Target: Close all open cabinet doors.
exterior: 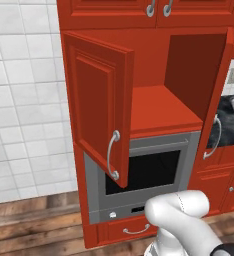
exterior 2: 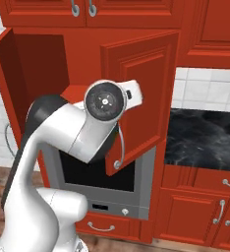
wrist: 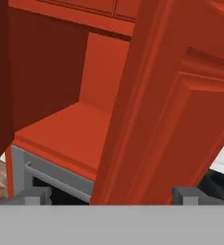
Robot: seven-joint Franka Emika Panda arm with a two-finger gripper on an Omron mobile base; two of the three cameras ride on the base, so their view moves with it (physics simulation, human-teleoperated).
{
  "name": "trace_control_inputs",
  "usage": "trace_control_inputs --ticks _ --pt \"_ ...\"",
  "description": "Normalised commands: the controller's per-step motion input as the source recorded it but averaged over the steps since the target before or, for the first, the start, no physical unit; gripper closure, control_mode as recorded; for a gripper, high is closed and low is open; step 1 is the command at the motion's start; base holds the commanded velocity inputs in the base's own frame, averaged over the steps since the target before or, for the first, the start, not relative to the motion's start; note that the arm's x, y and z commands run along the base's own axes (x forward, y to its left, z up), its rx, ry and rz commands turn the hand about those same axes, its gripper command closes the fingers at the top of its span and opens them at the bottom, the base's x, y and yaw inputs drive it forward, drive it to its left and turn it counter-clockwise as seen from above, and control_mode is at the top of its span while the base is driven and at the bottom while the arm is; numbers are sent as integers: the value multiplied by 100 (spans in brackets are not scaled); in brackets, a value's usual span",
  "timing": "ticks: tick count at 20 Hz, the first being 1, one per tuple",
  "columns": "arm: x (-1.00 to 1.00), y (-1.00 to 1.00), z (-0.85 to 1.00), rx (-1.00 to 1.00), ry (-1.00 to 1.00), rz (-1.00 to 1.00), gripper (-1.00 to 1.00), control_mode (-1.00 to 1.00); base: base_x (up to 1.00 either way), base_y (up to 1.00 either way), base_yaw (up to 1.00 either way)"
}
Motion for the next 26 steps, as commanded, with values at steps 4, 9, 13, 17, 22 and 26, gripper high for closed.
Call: trace_control_inputs --ticks 4,9,13,17,22,26 --pt "56 -21 -13 17 -4 11 -100 -100 0 0 0" --pt "69 -15 -17 15 -4 10 -100 -100 0 0 0" --pt "80 0 -21 6 -9 6 -100 -100 0 0 0" --pt "85 0 -21 1 -9 1 -100 -100 0 0 0" --pt "79 0 -18 0 -8 0 -100 -100 0 0 0" --pt "69 7 -23 0 -6 0 -100 -100 0 0 0"
